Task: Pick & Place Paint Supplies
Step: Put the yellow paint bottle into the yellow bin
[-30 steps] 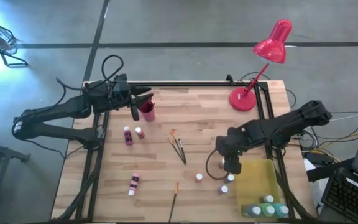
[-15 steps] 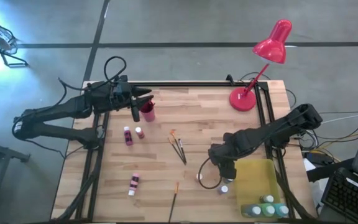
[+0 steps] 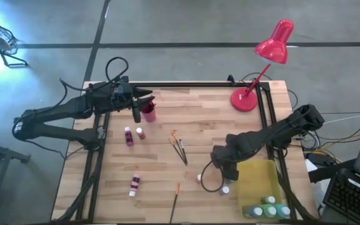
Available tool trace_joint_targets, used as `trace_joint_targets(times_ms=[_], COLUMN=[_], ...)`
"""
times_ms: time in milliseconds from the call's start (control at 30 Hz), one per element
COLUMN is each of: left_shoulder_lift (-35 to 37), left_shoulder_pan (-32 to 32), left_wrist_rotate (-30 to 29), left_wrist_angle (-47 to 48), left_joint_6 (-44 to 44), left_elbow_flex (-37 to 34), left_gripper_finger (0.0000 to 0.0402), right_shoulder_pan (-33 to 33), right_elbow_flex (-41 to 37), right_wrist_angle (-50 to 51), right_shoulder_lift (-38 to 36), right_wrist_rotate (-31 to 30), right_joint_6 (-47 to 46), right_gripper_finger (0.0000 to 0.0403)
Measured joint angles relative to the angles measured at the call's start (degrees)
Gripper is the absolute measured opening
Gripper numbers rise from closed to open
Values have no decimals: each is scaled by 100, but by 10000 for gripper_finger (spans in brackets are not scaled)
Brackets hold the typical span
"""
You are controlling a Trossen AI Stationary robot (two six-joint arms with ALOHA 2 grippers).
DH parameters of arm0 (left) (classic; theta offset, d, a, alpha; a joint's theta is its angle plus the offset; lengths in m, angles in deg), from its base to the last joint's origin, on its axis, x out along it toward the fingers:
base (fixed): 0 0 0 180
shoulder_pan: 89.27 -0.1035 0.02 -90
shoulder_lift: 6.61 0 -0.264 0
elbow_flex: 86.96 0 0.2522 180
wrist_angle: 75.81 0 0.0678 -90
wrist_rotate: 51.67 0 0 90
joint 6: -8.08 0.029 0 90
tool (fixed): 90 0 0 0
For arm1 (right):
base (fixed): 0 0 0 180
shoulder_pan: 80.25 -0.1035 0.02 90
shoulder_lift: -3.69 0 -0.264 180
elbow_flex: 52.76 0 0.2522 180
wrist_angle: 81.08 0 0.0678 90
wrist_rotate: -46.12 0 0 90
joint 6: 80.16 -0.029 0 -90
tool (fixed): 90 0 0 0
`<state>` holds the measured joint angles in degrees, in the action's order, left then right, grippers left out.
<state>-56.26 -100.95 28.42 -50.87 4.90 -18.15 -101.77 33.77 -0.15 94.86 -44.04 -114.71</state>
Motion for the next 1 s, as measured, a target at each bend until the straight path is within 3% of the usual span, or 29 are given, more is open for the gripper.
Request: trace_joint_targets(times_ms=[333, 1000], left_shoulder_lift=[-7, -7], left_shoulder_pan=[0, 0], left_wrist_rotate=[2, 2], left_wrist_angle=[22, 24], left_joint_6=[-2, -6], left_elbow_flex=[0, 0], left_gripper_finger=[126, 126], right_shoulder_pan=[4, 4], right_elbow_flex=[-371, -364], right_wrist_angle=[-179, -323], right_shoulder_lift=[-22, -7], right_wrist_rotate=[54, 80], right_joint_6=[-89, -50], right_gripper_finger=[126, 219])
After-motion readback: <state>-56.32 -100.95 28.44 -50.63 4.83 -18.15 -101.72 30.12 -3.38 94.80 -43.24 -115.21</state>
